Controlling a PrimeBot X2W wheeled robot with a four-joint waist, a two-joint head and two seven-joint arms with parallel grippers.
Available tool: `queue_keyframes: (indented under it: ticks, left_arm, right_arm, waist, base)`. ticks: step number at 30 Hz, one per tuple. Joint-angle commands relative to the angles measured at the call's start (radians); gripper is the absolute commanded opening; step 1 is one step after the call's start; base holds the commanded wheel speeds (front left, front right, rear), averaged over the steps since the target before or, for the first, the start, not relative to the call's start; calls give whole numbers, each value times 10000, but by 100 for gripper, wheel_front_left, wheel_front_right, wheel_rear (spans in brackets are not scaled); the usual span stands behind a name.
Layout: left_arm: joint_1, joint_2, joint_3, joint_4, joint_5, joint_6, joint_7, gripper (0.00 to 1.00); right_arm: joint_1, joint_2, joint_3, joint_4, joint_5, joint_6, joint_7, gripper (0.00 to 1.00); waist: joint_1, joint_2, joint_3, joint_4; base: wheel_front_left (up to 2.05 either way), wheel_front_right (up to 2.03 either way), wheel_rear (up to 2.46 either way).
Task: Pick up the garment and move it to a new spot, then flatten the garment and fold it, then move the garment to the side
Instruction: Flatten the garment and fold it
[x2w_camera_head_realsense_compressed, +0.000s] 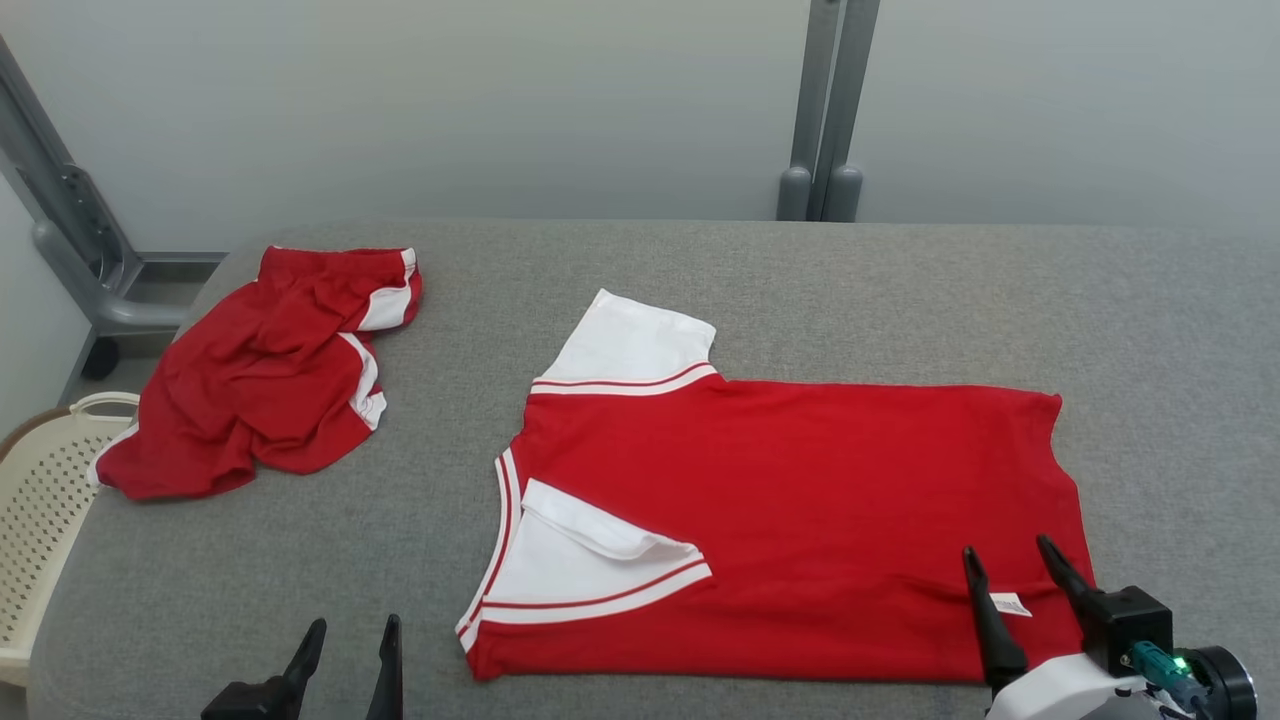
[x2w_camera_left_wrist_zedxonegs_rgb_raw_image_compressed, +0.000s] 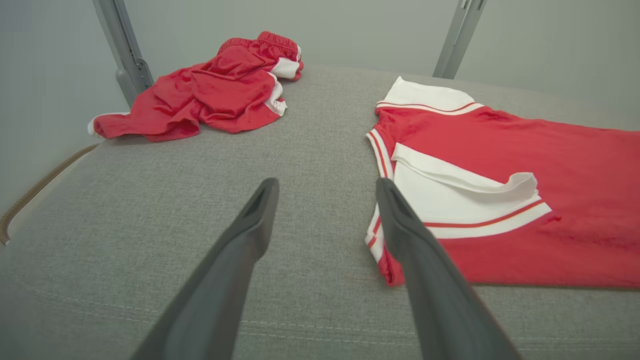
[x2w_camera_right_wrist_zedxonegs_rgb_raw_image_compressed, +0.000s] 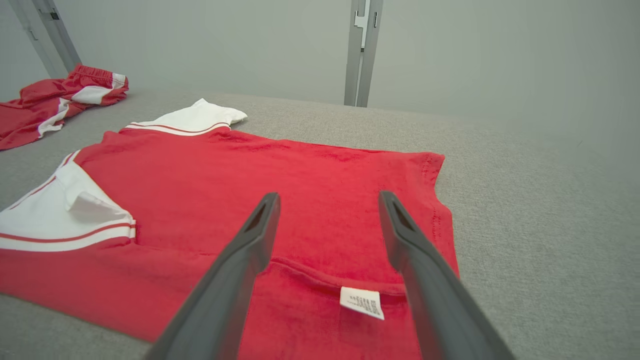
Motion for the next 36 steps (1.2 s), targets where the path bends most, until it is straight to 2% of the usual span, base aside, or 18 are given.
queue_keyframes:
  ticks: [1,17,22,24,28,36]
  left_arm:
    - [-71,28,50,-64,-165,-116,-103,100]
    - [-259,-13,27,134,-356,-107,17,100]
    - [-603,14,-4,153,-481,-124,361,100]
    - [-914,-10,-37,105,-496,-113,594,100]
    - [-1929,102,-279,116,-427,-255,1526,100]
    - [-5337,231,-830,740,83,-686,3347,100]
  right_arm:
    - [-5,-20,-40,-70,-50,-14,-53,100]
    - [-212,-22,1,-28,-153,-14,65,100]
    - [-580,-23,136,-217,-186,-14,341,100]
    - [-821,-20,283,-271,-338,-14,742,100]
    - [-1610,-274,708,-314,-712,-17,2255,100]
    - [-4199,-1750,1770,-642,-197,-14,4883,100]
  waist:
    - [0,0,24,-20]
    - [0,0,208,-179]
    - [0,0,380,-311]
    - [0,0,488,-373]
    - [0,0,909,-505]
    - [0,0,2623,-817]
  base:
    - [0,0,0]
    - [0,0,0]
    - [0,0,0]
    - [0,0,0]
    - [0,0,0]
    - [0,0,0]
